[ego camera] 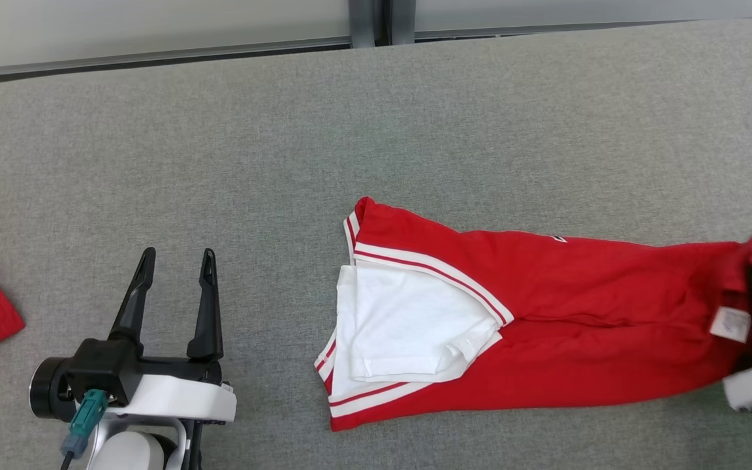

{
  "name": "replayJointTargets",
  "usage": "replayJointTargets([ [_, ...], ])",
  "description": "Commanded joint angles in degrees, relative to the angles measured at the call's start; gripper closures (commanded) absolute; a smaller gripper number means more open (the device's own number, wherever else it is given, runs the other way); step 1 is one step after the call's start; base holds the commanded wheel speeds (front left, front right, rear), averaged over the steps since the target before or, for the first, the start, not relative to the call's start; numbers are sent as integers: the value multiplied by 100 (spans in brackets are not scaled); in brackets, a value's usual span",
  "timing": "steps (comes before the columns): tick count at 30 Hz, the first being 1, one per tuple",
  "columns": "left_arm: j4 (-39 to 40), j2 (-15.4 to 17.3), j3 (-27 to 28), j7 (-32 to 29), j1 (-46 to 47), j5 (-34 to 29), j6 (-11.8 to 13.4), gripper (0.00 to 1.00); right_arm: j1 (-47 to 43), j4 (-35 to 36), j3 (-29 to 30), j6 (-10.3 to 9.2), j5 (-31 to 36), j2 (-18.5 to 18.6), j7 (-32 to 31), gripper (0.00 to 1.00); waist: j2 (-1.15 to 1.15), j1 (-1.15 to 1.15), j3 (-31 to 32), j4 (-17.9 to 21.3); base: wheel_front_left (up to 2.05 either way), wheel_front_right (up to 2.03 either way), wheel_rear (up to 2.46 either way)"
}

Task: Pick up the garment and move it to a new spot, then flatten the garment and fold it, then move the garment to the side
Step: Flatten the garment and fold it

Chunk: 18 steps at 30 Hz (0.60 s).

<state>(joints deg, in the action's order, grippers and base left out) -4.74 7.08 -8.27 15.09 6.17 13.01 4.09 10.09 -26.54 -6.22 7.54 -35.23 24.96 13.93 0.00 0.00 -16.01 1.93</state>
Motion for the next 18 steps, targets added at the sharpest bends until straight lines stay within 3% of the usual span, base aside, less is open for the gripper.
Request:
replayJointTargets([
  [1,-4,-2,40,9,-37,-46,-37,0,109,600,-185,-8,14,-153,-249,100,0,0,35,38,0,0,0],
  [4,-7,-17,62,8,-55,-42,-50,0,148,1156,-383,-7,82,-328,-568,100,0,0,56,56,0,0,0],
  [10,-74,-104,23,8,-14,-81,-142,0,278,2270,-1271,-6,-12,-1243,-1391,100,0,0,126,-60,0,0,0],
  [14,-114,-166,-28,8,38,-96,-190,0,419,2216,-2069,-6,-184,-1806,-1580,100,0,0,145,-242,0,0,0],
  [18,-168,-240,-82,8,64,-114,-203,0,624,1707,-2808,-6,-371,-2028,-1535,100,0,0,135,-462,0,0,0],
])
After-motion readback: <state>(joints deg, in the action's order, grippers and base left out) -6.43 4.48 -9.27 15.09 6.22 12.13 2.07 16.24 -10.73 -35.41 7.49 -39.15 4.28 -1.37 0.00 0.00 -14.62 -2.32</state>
